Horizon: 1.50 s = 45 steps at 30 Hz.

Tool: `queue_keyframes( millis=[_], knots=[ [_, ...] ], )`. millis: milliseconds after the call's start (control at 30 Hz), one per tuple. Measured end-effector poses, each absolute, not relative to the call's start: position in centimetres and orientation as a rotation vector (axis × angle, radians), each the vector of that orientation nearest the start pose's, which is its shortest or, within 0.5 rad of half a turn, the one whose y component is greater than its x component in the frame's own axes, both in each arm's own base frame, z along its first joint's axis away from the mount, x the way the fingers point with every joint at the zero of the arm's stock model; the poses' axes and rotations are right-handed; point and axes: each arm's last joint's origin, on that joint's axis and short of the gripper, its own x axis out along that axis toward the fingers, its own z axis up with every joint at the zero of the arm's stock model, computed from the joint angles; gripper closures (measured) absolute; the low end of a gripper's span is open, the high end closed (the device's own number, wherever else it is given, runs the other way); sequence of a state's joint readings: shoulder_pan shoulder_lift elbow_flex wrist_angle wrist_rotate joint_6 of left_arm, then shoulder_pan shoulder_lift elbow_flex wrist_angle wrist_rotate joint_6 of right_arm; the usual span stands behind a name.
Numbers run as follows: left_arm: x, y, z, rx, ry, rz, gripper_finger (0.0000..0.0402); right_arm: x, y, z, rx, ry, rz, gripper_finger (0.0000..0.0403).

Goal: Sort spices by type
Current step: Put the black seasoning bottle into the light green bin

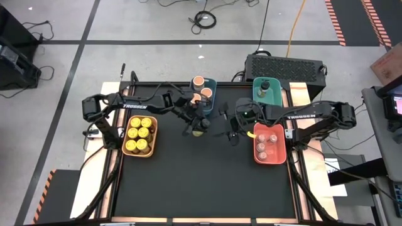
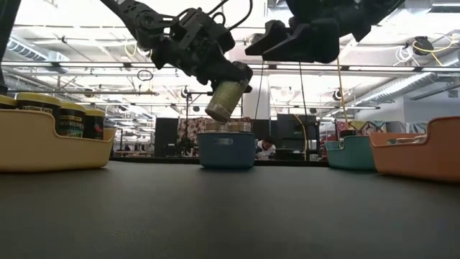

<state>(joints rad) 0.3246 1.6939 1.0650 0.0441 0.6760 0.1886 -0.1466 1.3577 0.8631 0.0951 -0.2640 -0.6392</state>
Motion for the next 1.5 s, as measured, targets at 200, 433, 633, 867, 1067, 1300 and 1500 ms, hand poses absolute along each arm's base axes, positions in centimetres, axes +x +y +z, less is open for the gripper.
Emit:
queue_keyframes(
  millis=[200, 433, 633, 867, 1067, 1300, 1500],
  knots=[
    [35.3, 9.0, 22.7, -0.091, 0.475, -0.416, 0.0189, 30.0, -3.5, 25.2, -0.595, 0.36, 0.265, 0.0055],
    [35.4, 8.8, 23.0, -0.081, 0.495, -0.428, 0.0189, 30.1, -2.8, 25.3, -0.605, 0.345, 0.281, 0.0055],
    [35.3, 9.1, 22.9, -0.078, 0.505, -0.422, 0.0189, 30.2, -2.6, 25.4, -0.614, 0.329, 0.274, 0.0055],
    [34.9, 10.3, 22.9, -0.101, 0.502, -0.416, 0.0189, 30.2, -2.6, 26.0, -0.628, 0.294, 0.268, 0.0055],
    [34.4, 10.6, 22.5, -0.139, 0.547, -0.41, 0.0189, 30.3, -2.6, 26.4, -0.687, 0.269, 0.271, 0.0055],
    [34.4, 8.9, 22.0, -0.202, 0.62, -0.462, 0.0189, 30.3, -2.5, 26.4, -0.701, 0.243, 0.317, 0.0055],
    [34.8, 7.4, 22.0, -0.236, 0.637, -0.488, 0.0189, 30.2, -2.1, 26.4, -0.636, 0.202, 0.423, 0.0055]
  ],
)
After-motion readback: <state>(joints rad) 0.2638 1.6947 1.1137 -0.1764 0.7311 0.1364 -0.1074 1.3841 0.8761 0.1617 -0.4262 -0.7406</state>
